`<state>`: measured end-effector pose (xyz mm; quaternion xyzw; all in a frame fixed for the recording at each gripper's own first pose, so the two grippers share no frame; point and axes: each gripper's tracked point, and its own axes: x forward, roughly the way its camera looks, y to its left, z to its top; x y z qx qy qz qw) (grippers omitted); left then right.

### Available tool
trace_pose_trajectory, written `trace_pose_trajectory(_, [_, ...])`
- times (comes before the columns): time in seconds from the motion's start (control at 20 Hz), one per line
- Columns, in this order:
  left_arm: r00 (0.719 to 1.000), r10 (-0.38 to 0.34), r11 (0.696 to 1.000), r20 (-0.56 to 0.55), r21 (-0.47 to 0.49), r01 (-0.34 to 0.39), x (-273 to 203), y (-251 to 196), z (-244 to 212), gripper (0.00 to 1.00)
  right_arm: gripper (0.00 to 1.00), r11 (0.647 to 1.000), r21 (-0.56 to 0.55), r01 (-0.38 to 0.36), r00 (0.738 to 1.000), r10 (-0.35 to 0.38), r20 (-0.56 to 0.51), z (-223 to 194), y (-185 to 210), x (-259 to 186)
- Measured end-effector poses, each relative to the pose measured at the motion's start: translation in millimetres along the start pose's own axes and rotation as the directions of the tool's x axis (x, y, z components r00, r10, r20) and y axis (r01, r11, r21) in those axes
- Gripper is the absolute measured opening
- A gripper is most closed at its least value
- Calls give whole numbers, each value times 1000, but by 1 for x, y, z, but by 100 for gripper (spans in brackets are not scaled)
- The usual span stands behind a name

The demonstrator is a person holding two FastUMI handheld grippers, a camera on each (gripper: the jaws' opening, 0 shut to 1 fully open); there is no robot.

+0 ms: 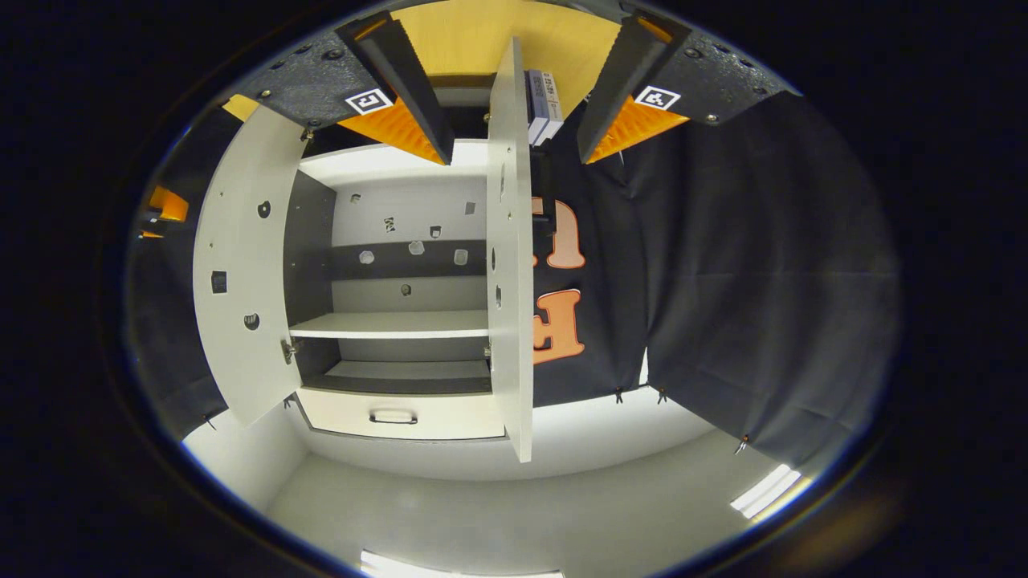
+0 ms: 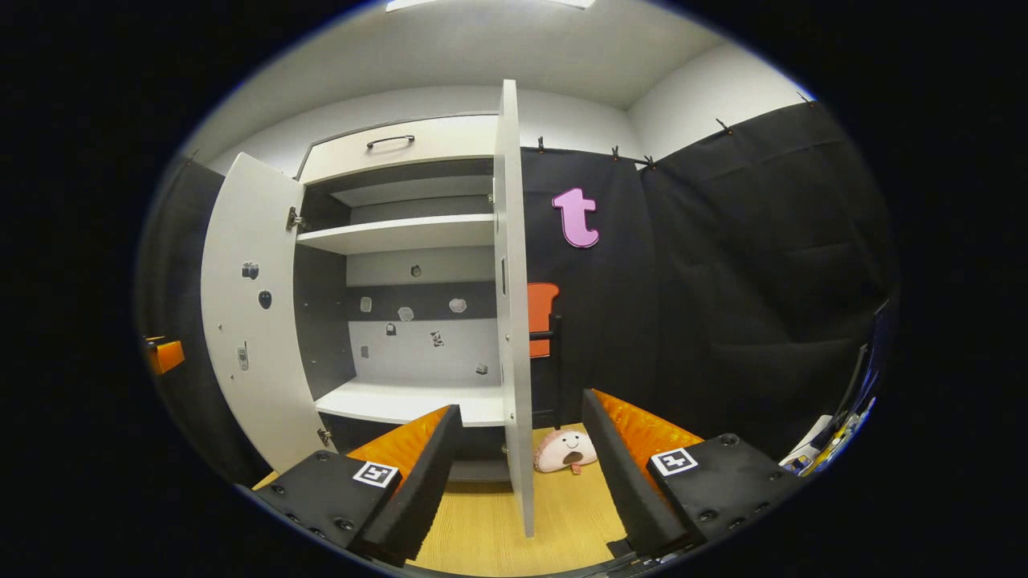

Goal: Open the right door of the double-door shoe cabinet with the right hand, and open the left door with the left hand.

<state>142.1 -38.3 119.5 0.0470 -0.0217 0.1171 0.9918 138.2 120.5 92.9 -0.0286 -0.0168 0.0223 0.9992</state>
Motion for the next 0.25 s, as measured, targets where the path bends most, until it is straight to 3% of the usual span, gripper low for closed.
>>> trace_pose_trajectory(0.25, [1000,4,1000,6,2,-4,0,-1,3,94,89,1000,-4,-8,1000,8,-2,-1,2,0])
